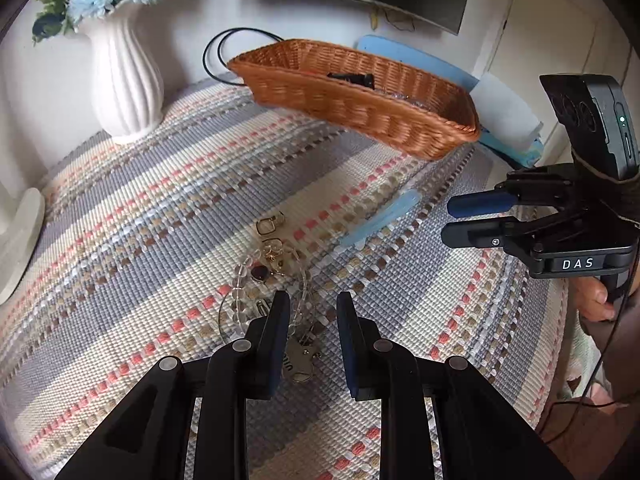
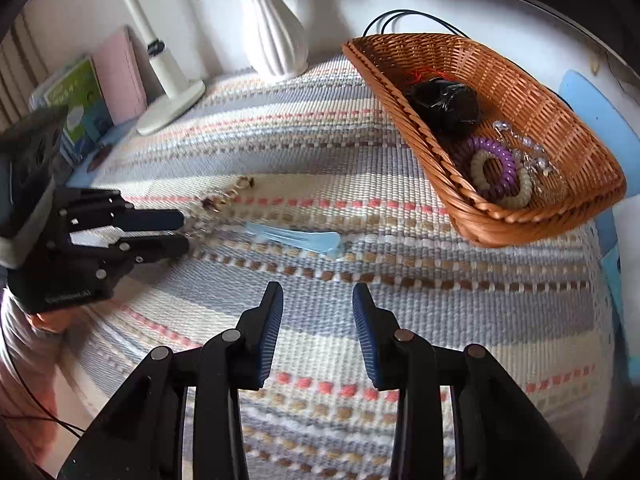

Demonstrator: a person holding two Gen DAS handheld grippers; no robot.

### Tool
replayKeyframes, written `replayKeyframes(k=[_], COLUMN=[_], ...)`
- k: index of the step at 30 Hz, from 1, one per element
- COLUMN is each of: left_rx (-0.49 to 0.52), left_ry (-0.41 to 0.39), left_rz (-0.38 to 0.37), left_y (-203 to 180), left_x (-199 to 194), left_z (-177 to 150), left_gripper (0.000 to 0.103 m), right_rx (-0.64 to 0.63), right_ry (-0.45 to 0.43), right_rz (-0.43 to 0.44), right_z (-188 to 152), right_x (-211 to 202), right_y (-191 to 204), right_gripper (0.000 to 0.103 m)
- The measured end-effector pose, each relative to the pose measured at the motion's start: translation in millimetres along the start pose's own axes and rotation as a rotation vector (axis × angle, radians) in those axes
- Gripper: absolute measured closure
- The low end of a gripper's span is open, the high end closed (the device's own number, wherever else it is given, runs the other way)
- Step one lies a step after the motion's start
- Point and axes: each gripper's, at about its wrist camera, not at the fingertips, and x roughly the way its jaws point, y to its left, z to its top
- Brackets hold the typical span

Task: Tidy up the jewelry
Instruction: 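Grasp a clear bead strand with the left gripper while the right grasps the light blue comb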

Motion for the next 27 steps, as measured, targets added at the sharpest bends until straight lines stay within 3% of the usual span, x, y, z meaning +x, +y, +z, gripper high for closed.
replayKeyframes(k=[13, 16, 18, 20, 23, 27], left_rx=[0.025, 0.02, 0.004, -0.016, -0.066, -0.15], left_ry=[0.035, 0.028, 0.022, 0.012, -0.007, -0.067], left_rz=[0.042, 0.058, 0.053, 0.052, 0.019, -0.052], left_y=[-6, -6, -3, 0, 11, 28], left_x=[17, 17, 17, 14, 7, -14], left_z=[0, 0, 1, 1, 1, 1], left_gripper=[0.08, 0.094, 0.095, 0.095, 0.095, 0.095], right_rx=[-0.274, -0.305, -0.318, -0.316, -0.323, -0.283], right_ry=[-0.027, -0.038, -0.045, -0.047, -0.057, -0.043], right_rz=[-0.047, -0.048, -0.053, -0.057, -0.123, -0.134], right_z=[22, 20, 18, 14, 3, -17], right_x=[34, 34, 34, 32, 26, 11], right_y=[22, 29, 33, 36, 40, 37], right_gripper=[0.064, 0.064, 0.069, 0.089, 0.089, 0.089])
